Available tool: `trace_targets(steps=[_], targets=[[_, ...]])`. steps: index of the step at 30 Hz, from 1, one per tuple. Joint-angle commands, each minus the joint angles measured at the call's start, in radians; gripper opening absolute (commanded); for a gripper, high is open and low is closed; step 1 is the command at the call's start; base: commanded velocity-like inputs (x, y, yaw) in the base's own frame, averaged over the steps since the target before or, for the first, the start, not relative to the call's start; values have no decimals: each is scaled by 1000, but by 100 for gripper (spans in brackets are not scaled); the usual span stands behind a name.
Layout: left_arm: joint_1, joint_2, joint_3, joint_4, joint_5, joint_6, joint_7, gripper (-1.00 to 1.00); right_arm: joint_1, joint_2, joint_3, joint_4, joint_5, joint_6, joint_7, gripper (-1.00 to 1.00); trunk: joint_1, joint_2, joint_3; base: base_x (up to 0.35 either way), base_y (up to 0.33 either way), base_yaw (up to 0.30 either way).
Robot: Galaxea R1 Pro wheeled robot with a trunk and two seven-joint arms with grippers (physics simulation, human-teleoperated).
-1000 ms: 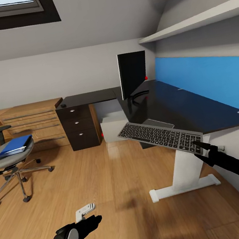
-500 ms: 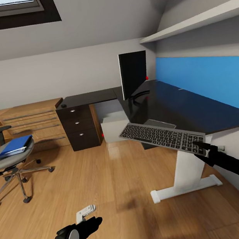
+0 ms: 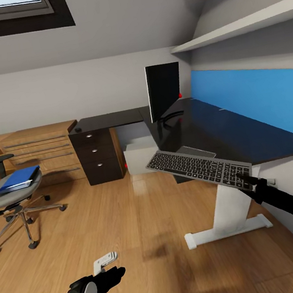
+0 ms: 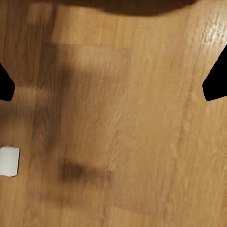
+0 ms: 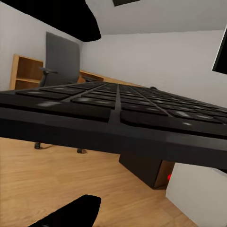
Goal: In the bedroom, organize the workspace by keeping the computer under the desk, ensuring the monitor is on the desk, placing the keyboard on the desk next to the monitor, placing the mouse on the desk next to the keyboard, moving the folder from the swivel chair onto the desk next to the mouse, stacking the notebook on top of the folder with the pen on top of the notebook, and positioning the swivel chair next to the desk.
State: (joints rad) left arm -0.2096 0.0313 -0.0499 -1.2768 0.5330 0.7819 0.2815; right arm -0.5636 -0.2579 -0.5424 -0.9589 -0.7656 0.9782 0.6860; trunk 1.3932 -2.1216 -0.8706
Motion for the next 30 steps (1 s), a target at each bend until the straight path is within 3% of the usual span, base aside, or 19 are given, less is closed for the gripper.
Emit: trace_targets(steps=[1,8,28,30], targets=[[-1,1,-2,0,11,2,10,100,-1,0,-2,0,5,5,6,-100,0,0,-1,0,0,0],[-1,1,-2,0,11,2,10,100,-1,0,-2,0,5,4,5,-100,0,0,-1,0,0,0],[-1,0,-4,1,10,2,10,100,-1,3,-3,-5,-1,1,14,-100,-77,140,62,0,0,0],[-1,0,-4,1,10,1,10,100,-1,23,-3,-12,-2,0,15,-100,-84,154,68,0,0,0]])
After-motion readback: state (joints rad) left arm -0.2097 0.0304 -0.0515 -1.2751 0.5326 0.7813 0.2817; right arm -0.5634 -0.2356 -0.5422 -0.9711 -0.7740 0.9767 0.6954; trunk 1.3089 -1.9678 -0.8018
